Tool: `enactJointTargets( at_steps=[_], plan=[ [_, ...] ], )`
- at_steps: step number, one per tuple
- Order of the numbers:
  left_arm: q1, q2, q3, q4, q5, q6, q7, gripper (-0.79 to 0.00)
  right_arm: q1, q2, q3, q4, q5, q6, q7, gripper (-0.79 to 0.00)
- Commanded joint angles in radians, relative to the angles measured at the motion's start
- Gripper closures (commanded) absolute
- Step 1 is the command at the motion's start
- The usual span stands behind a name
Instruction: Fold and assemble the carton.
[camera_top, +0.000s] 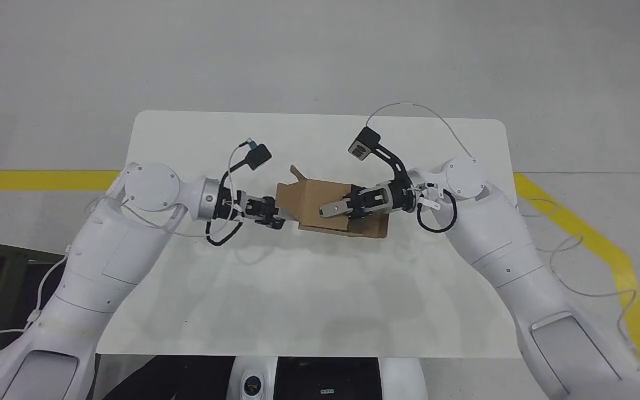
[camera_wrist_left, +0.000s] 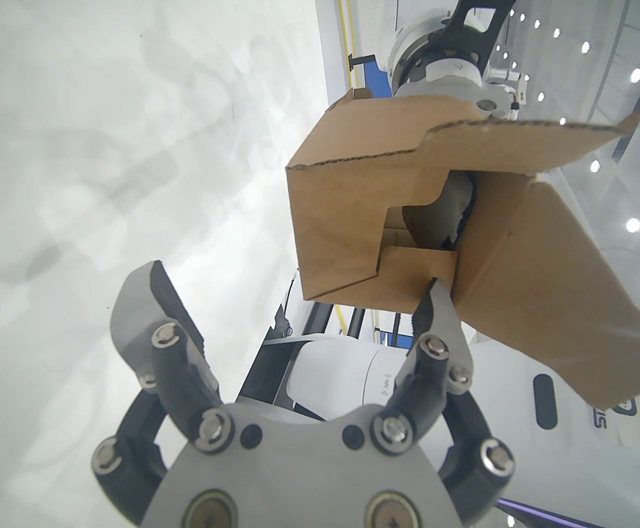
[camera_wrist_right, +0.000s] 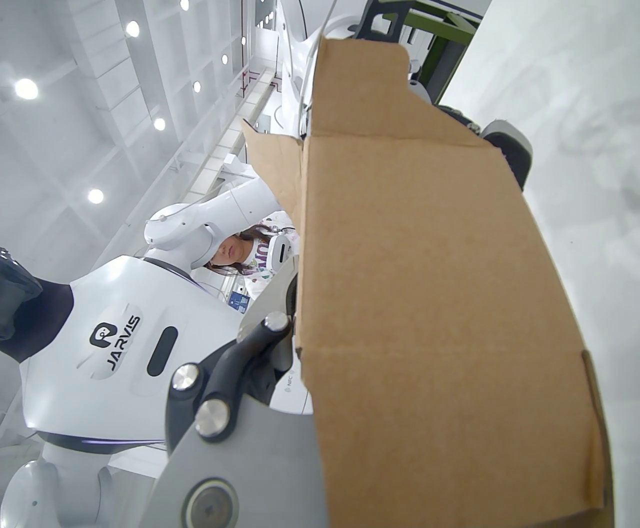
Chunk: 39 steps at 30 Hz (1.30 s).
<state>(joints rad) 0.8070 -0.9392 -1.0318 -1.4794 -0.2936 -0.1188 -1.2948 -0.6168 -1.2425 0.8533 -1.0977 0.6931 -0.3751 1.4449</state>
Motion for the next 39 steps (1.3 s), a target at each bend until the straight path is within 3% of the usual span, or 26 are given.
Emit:
enactJointTargets(
  at_steps=[1,10,18,25,39],
  plan=[
    [0.0,0.0,-0.003,0.001,-0.001,0.001,0.001,-0.785,-0.002,0.0,0.0,0.003,0.0,0.0,0.0,0.0],
    [0.009,0.007,-0.043,0.06,-0.015,0.005,0.027,-0.785,-0.008,0.003,0.001,0.041,-0.001,0.051,0.051,0.0],
    [0.022,0.016,-0.09,0.116,-0.019,0.029,0.073,-0.785,-0.009,0.0,-0.077,0.019,-0.002,0.091,0.091,0.0],
    [0.022,0.013,-0.069,0.102,0.009,0.04,0.061,-0.785,0.024,0.005,-0.14,0.004,0.036,0.091,0.091,0.0],
    [0.016,0.009,-0.041,0.069,0.016,0.028,0.007,-0.785,0.032,0.012,-0.109,0.031,0.06,0.068,0.068,0.0]
  ],
)
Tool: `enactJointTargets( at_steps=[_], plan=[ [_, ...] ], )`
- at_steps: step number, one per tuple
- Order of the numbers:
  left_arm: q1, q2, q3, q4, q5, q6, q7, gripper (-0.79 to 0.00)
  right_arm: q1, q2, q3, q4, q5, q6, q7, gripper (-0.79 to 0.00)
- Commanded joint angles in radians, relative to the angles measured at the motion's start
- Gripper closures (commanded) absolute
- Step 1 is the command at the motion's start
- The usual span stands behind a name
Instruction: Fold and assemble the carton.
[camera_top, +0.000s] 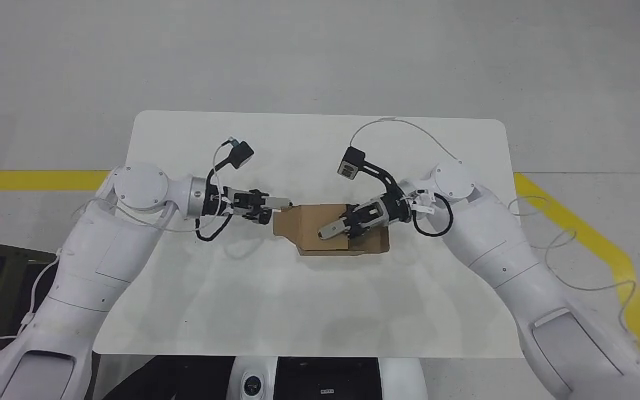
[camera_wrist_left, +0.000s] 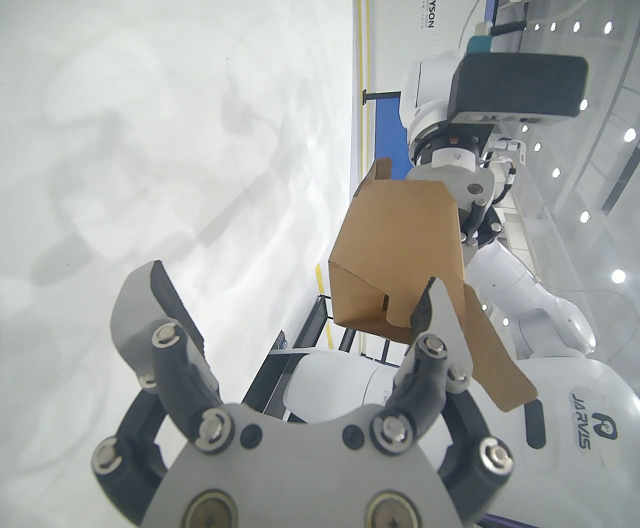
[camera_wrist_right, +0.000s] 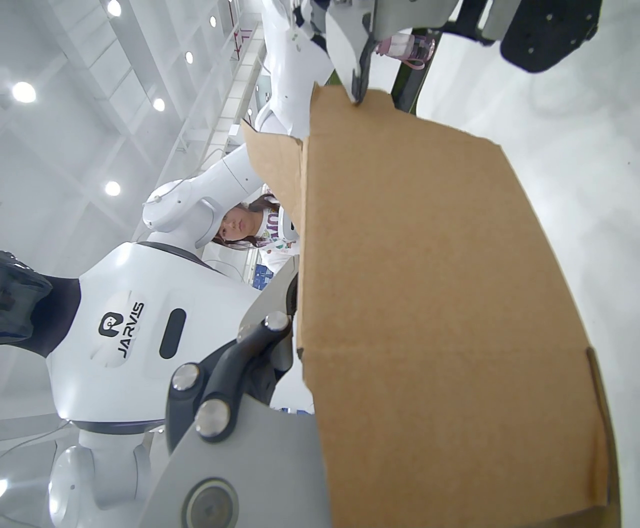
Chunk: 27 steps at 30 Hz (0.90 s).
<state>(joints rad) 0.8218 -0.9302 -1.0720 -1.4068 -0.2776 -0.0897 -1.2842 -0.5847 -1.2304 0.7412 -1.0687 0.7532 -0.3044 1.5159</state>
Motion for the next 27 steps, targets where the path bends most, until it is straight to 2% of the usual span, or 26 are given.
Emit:
enactJointTargets(
  at_steps=[1,11,27],
  plan=[
    [0.003,0.001,-0.001,-0.007,0.0,-0.001,-0.007,-0.785,0.001,-0.001,0.005,0.004,-0.001,-0.005,-0.005,0.0],
    [0.015,0.001,0.008,-0.051,0.002,0.004,-0.019,-0.785,0.004,-0.011,0.009,0.003,-0.007,-0.015,-0.015,0.0],
    [0.006,-0.005,0.023,-0.041,-0.012,0.015,-0.007,-0.785,-0.001,-0.018,0.018,0.006,-0.025,-0.015,-0.015,0.0]
  ],
)
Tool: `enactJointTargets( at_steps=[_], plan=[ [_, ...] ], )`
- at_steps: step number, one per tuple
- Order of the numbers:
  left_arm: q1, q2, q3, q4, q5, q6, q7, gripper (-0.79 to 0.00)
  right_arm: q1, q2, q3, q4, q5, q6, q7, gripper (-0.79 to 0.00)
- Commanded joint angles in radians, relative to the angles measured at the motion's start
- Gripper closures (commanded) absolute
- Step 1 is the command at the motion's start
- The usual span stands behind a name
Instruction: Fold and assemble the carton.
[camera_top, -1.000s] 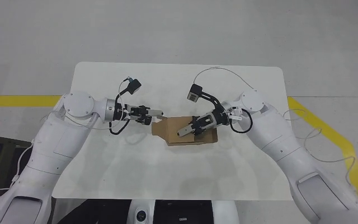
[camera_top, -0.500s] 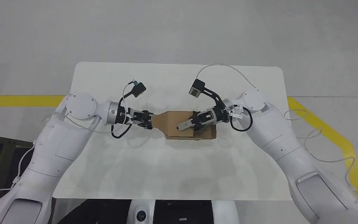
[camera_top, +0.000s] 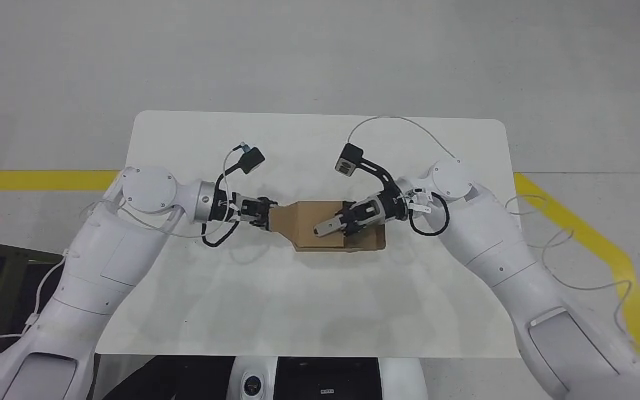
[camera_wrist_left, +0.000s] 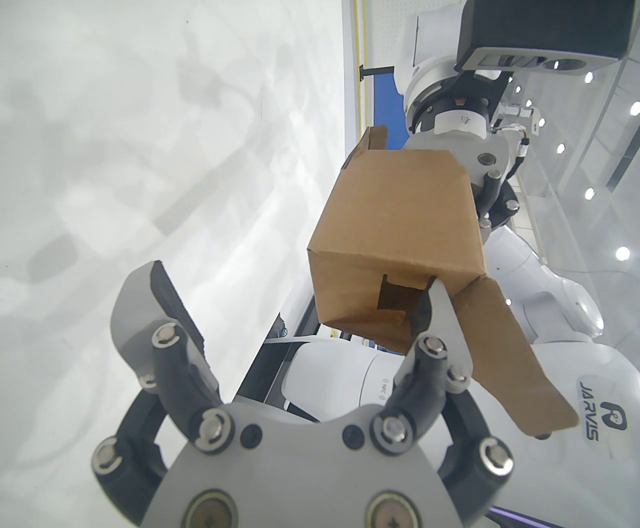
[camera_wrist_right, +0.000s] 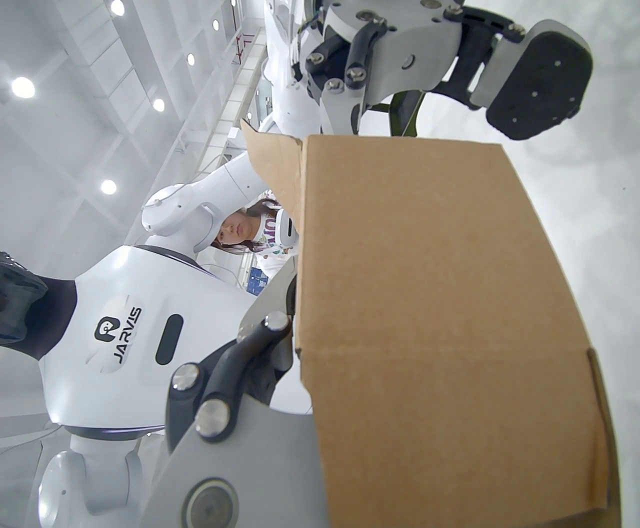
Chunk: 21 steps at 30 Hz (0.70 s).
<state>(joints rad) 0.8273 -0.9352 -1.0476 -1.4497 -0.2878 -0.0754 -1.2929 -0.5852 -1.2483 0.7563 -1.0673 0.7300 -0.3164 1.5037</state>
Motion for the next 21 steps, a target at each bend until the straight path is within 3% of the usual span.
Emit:
enactJointTargets(
  at_steps=[1,11,21],
  plan=[
    [0.001,0.0,-0.004,0.005,-0.003,0.001,0.005,-0.785,0.0,0.001,0.007,0.012,-0.004,-0.007,-0.007,0.0],
    [0.009,0.013,-0.072,0.035,-0.029,-0.006,0.026,-0.785,-0.007,0.023,0.066,0.107,-0.087,-0.05,-0.052,0.0],
    [0.029,0.022,-0.11,-0.027,-0.027,-0.015,0.037,-0.785,-0.008,0.022,0.052,0.09,-0.215,0.02,-0.14,0.0]
  ],
)
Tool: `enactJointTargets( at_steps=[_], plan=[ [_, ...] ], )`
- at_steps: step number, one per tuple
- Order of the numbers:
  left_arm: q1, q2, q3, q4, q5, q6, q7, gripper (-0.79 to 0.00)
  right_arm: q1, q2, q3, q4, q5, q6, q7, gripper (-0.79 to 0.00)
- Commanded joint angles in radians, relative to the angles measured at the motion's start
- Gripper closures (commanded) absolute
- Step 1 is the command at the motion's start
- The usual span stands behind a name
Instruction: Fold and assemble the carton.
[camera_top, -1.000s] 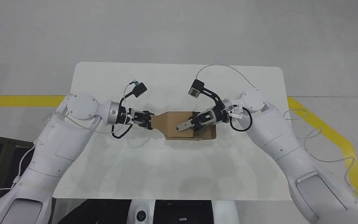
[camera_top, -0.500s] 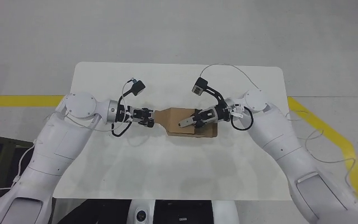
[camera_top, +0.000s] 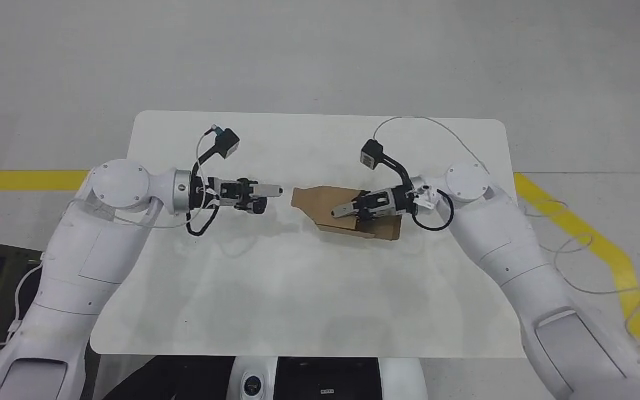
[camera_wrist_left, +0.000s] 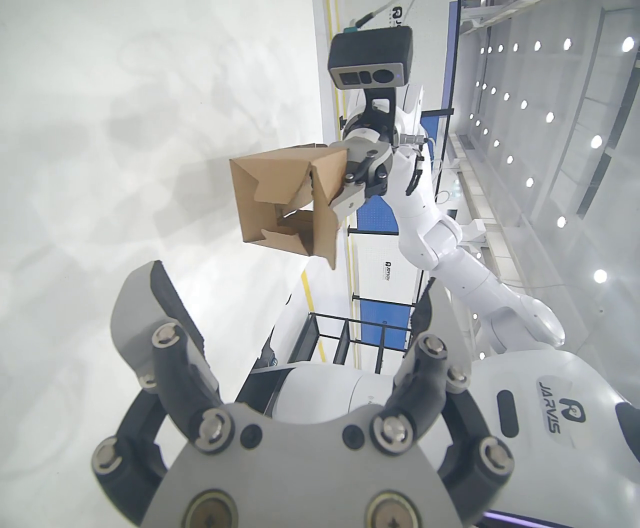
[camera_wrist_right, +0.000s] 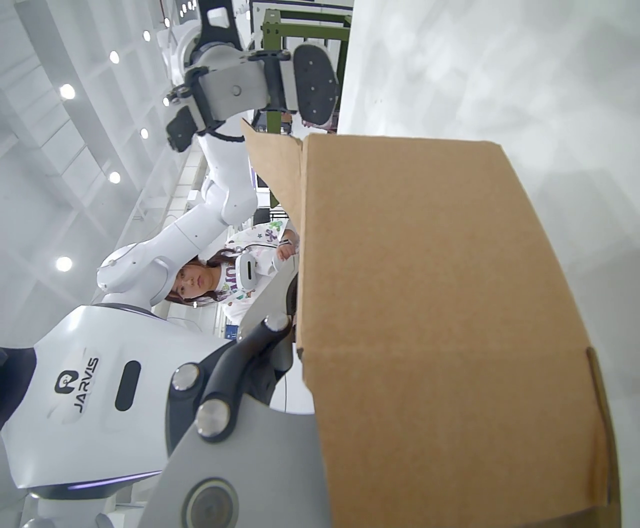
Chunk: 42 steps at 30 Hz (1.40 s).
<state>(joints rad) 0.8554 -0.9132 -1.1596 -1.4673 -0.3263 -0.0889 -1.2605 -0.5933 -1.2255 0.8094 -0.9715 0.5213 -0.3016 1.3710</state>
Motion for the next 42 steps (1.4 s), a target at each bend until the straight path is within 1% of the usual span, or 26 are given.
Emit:
enactJointTargets(
  at_steps=[1,7,11,17,30,42],
  plan=[
    [0.002,0.0,0.006,-0.017,0.023,0.0,0.01,-0.785,0.0,-0.002,-0.003,-0.011,-0.01,0.011,-0.011,0.0],
    [-0.012,-0.004,0.051,-0.032,0.128,0.051,0.047,-0.785,-0.004,-0.003,0.009,-0.037,-0.001,0.012,-0.011,0.0],
    [-0.031,-0.008,0.07,-0.004,0.147,0.098,0.052,-0.785,-0.012,0.001,0.025,-0.054,0.006,0.007,0.0,0.0],
    [-0.051,-0.014,0.087,0.038,0.146,0.131,0.048,-0.785,-0.026,0.005,0.046,-0.09,0.018,0.001,0.013,0.0],
    [-0.063,-0.023,0.112,0.077,0.1,0.141,0.017,-0.785,-0.042,0.002,0.062,-0.13,0.052,-0.011,0.033,0.0],
    [-0.065,-0.028,0.123,0.075,0.074,0.128,0.005,-0.785,-0.042,-0.007,0.065,-0.134,0.086,-0.029,0.045,0.0]
  ],
)
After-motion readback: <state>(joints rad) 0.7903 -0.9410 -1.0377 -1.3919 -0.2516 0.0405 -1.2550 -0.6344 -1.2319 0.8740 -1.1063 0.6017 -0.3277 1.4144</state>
